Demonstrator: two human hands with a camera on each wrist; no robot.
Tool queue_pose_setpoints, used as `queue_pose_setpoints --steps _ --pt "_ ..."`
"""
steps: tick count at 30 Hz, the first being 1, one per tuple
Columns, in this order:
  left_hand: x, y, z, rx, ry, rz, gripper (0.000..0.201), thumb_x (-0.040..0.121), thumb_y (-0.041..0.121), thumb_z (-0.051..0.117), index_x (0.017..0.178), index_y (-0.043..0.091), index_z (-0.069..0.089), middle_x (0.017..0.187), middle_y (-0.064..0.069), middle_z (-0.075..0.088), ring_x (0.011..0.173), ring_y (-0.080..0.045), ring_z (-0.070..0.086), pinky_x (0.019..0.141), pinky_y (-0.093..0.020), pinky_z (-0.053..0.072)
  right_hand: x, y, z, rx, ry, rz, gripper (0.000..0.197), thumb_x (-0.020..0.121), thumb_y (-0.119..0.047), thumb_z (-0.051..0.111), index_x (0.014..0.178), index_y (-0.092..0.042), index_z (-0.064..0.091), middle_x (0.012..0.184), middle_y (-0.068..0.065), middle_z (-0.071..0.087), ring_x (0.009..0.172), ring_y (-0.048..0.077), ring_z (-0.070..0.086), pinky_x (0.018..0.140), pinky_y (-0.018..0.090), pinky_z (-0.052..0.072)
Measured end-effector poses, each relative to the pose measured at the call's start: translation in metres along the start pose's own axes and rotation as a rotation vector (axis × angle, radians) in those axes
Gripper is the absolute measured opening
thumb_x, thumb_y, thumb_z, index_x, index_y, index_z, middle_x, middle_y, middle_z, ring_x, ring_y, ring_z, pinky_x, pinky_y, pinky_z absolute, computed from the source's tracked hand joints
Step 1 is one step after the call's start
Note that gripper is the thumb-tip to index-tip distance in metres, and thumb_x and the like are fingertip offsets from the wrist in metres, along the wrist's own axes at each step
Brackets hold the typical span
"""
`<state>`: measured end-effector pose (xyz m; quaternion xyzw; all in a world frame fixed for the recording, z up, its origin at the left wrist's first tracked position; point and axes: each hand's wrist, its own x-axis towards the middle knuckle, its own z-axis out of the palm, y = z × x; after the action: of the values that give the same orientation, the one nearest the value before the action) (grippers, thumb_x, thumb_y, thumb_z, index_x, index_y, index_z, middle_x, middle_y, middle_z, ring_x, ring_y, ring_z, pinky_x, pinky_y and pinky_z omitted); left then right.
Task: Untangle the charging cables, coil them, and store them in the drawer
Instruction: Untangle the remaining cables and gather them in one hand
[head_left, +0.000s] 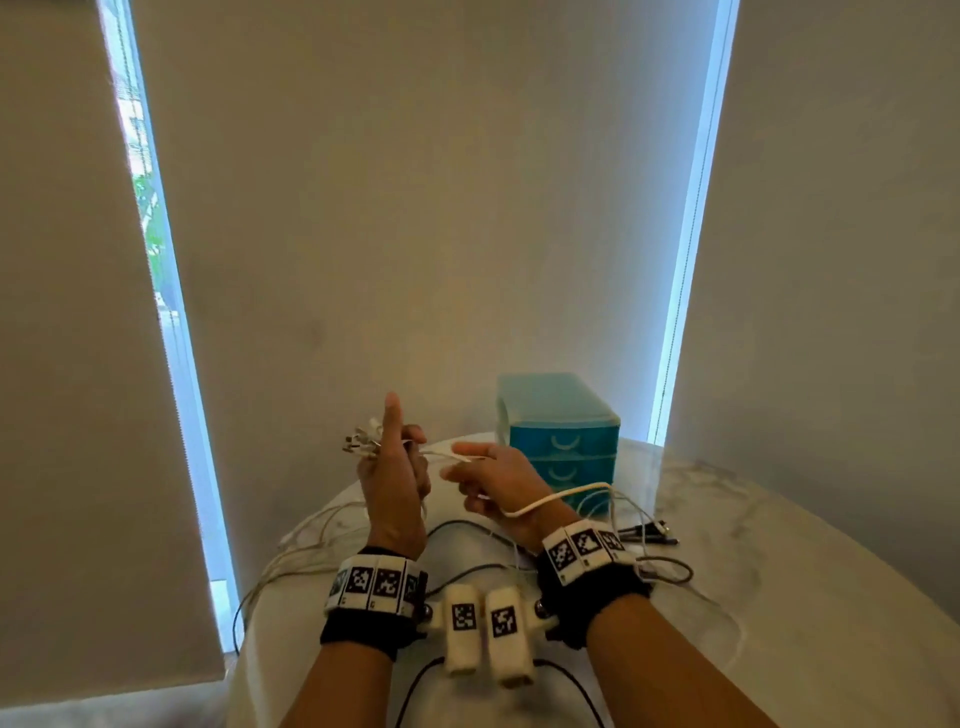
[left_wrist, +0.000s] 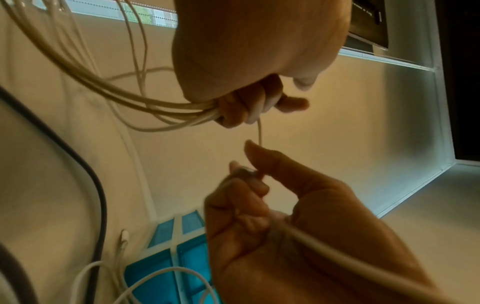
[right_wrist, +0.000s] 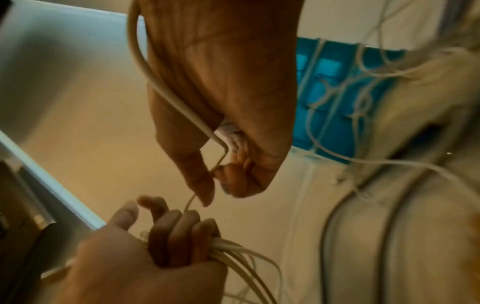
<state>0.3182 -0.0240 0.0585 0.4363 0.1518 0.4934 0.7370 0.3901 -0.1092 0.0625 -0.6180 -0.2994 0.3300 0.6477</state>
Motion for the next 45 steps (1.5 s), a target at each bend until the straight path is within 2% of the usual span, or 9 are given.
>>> queue_pose_setpoints --steps 6,9,13,20,28,32,37,41,45 --pt "0.008 -0.021 -0.001 0.447 -0.075 -0.136 0.049 0.102 0.064 0.059 0.093 0.023 0.083 0.05 0.009 0.046 0.054 -0.014 0.041 0.049 -0.032 0.039 -0.015 0.012 -0.019 0.346 0.112 0.133 0.025 0.1 -0.006 0.068 0.125 -0.001 0.068 0.087 0.005 0.068 0.067 0.011 0.057 0.05 0.018 0.044" --pt "0.006 -0.022 -0.002 0.659 -0.159 -0.135 0.052 0.1 0.065 0.06 0.086 0.02 0.083 0.078 -0.013 0.076 0.068 -0.028 0.059 0.066 -0.038 0.048 -0.022 0.003 -0.041 0.436 0.07 0.114 0.025 0.099 -0.007 0.068 0.12 0.005 0.072 0.089 0.009 0.069 0.07 0.011 0.057 0.048 0.015 0.047" --pt "0.001 -0.029 -0.001 0.918 -0.341 -0.033 0.051 0.1 0.064 0.062 0.076 0.022 0.079 0.078 0.007 0.075 0.088 -0.025 0.07 0.081 -0.038 0.052 -0.037 -0.011 -0.062 0.705 0.151 0.109 0.018 0.103 -0.015 0.064 0.113 0.0 0.063 0.095 0.017 0.064 0.075 0.022 0.065 0.05 0.021 0.052" --pt "0.002 -0.043 0.0 1.096 -0.587 0.045 0.03 0.095 0.061 0.071 0.107 0.035 0.078 0.111 0.01 0.077 0.104 -0.009 0.069 0.099 -0.035 0.053 -0.06 -0.01 -0.08 0.988 0.157 0.052 0.024 0.109 -0.02 0.056 0.107 0.002 0.065 0.087 0.02 0.069 0.083 0.026 0.064 0.053 0.025 0.055" --pt "0.004 -0.047 -0.003 1.067 -0.609 0.066 0.056 0.097 0.047 0.076 0.148 0.027 0.063 0.147 0.005 0.065 0.132 -0.017 0.062 0.112 -0.036 0.047 -0.069 -0.005 -0.068 0.993 0.139 0.049 0.02 0.106 -0.014 0.052 0.096 -0.001 0.064 0.088 0.019 0.069 0.083 0.025 0.066 0.063 0.025 0.054" --pt "0.003 -0.047 -0.002 1.088 -0.524 0.06 0.052 0.097 0.049 0.074 0.141 0.022 0.067 0.129 0.004 0.069 0.118 -0.021 0.067 0.097 -0.029 0.045 -0.073 -0.005 -0.064 0.912 0.123 0.062 0.022 0.108 -0.008 0.048 0.113 0.004 0.066 0.103 0.022 0.073 0.084 0.026 0.071 0.057 0.025 0.057" --pt "0.014 -0.058 -0.011 1.158 -0.411 -0.004 0.054 0.094 0.069 0.064 0.088 0.015 0.07 0.084 -0.013 0.071 0.085 -0.033 0.069 0.074 -0.04 0.051 -0.092 -0.002 -0.083 0.686 0.157 0.017 0.044 0.097 0.009 0.049 0.137 -0.006 0.061 0.13 0.015 0.077 0.097 0.024 0.079 0.058 0.022 0.057" --pt "0.008 -0.048 -0.004 1.047 -0.345 -0.023 0.049 0.094 0.068 0.06 0.088 0.021 0.067 0.082 -0.009 0.071 0.084 -0.031 0.068 0.081 -0.042 0.055 -0.102 0.009 -0.101 0.618 0.303 -0.057 0.03 0.11 -0.02 0.056 0.131 -0.008 0.073 0.124 0.012 0.077 0.102 0.022 0.07 0.069 0.027 0.06" --pt "-0.015 -0.021 0.013 0.87 -0.454 0.093 0.042 0.095 0.069 0.063 0.107 0.033 0.083 0.093 0.001 0.08 0.085 -0.013 0.071 0.081 -0.035 0.054 -0.095 0.022 -0.097 0.577 0.387 -0.148 0.028 0.111 -0.013 0.056 0.131 -0.005 0.072 0.115 0.012 0.069 0.092 0.017 0.066 0.073 0.023 0.063"
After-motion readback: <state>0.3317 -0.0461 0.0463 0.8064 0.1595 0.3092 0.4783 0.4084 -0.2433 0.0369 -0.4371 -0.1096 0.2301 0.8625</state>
